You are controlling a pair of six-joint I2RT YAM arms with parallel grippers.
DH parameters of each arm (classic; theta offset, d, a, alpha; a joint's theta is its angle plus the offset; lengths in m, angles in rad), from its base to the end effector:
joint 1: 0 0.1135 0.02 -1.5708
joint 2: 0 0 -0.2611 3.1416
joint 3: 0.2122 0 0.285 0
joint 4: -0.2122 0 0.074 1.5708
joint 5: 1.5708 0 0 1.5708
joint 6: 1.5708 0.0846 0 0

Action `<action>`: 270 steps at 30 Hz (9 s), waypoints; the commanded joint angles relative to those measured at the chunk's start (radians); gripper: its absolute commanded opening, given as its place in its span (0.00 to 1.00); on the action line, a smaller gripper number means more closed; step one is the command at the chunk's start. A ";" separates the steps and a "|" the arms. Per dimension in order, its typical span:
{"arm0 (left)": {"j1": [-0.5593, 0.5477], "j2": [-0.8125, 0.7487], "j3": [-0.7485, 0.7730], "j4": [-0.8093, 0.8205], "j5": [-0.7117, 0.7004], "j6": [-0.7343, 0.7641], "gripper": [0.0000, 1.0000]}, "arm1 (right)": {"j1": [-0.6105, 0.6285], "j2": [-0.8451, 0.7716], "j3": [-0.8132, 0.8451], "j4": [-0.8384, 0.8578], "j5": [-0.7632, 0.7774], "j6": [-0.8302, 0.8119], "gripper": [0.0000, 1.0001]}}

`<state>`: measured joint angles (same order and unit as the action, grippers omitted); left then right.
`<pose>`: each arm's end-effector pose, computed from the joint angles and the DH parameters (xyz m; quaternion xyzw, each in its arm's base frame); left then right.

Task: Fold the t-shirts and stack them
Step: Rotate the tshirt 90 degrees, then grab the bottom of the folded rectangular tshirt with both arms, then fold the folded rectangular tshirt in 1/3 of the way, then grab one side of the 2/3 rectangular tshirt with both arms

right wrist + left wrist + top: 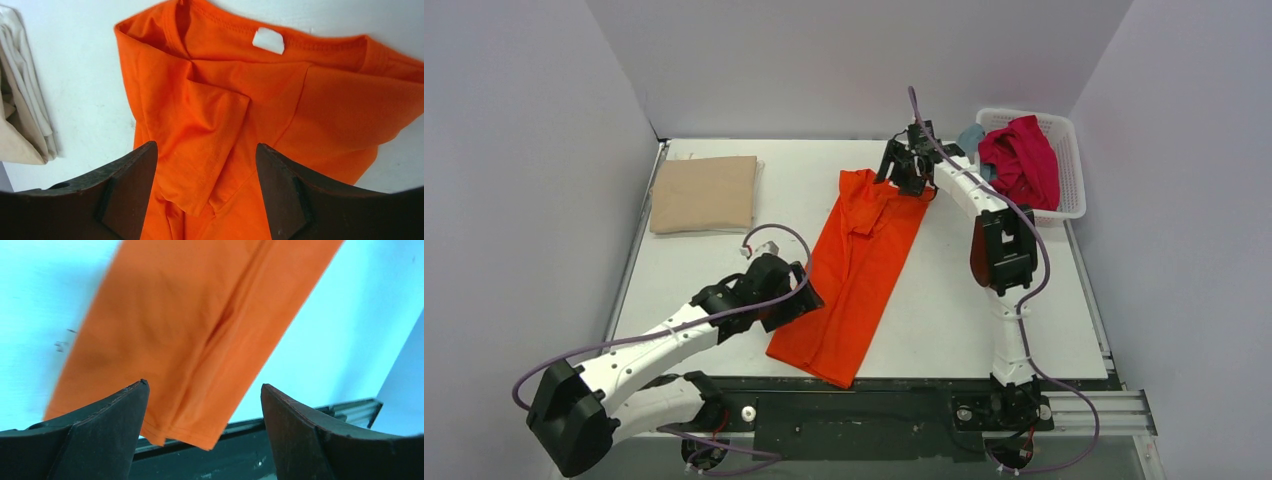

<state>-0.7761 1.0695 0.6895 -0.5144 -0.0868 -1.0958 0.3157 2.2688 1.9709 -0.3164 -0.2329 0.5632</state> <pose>0.2011 -0.1871 0.1714 -0.1642 0.9282 -0.2426 0.2295 0.5638 0.2047 0.1990 0.0558 0.8816 0.2878 0.3698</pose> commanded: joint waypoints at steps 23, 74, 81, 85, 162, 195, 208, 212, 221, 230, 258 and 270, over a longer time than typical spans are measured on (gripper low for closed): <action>0.195 -0.005 -0.188 -0.060 0.001 0.052 0.67 | 0.024 0.138 0.058 0.004 -0.045 0.076 0.34; 0.128 -0.083 -0.214 -0.103 0.188 0.011 0.48 | 0.041 0.169 0.019 -0.326 0.339 0.206 0.00; 0.048 -0.068 -0.206 -0.020 0.188 -0.043 0.48 | 0.041 0.378 0.323 -0.296 0.104 0.291 0.00; 0.039 0.000 -0.238 0.066 0.221 -0.067 0.47 | 0.045 0.425 0.360 -0.141 0.022 0.340 0.00; -0.202 -0.387 -0.407 0.123 0.046 -0.170 0.00 | 0.863 -1.122 -1.424 0.012 0.464 0.641 0.01; 0.238 0.321 0.316 0.182 0.061 0.347 0.00 | 0.363 -0.745 -0.826 0.034 0.424 0.253 0.00; 0.319 0.551 0.485 0.195 0.129 0.426 0.00 | 0.261 -0.541 -0.695 0.087 0.288 0.221 0.00; 0.339 0.613 0.518 0.176 0.140 0.429 0.00 | 0.239 -0.506 -0.686 0.106 0.275 0.228 0.00; 0.364 0.707 0.557 0.166 0.139 0.407 0.00 | 0.201 -0.401 -0.659 0.158 0.193 0.249 0.06; 0.382 0.583 0.549 0.144 0.071 0.393 0.79 | 0.196 -0.461 -0.619 0.116 0.210 0.246 0.89; 0.283 0.434 0.075 0.282 0.160 0.249 0.66 | 0.281 -0.725 -1.179 0.239 0.242 0.351 0.80; 0.257 0.535 0.071 0.322 0.177 0.233 0.36 | 0.313 -0.654 -1.170 0.272 0.255 0.354 0.41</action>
<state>-0.5030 1.5517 0.7521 -0.2146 0.0887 -0.8608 0.6125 1.5787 0.7879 -0.0372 -0.0029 0.9142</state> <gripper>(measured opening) 0.403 0.466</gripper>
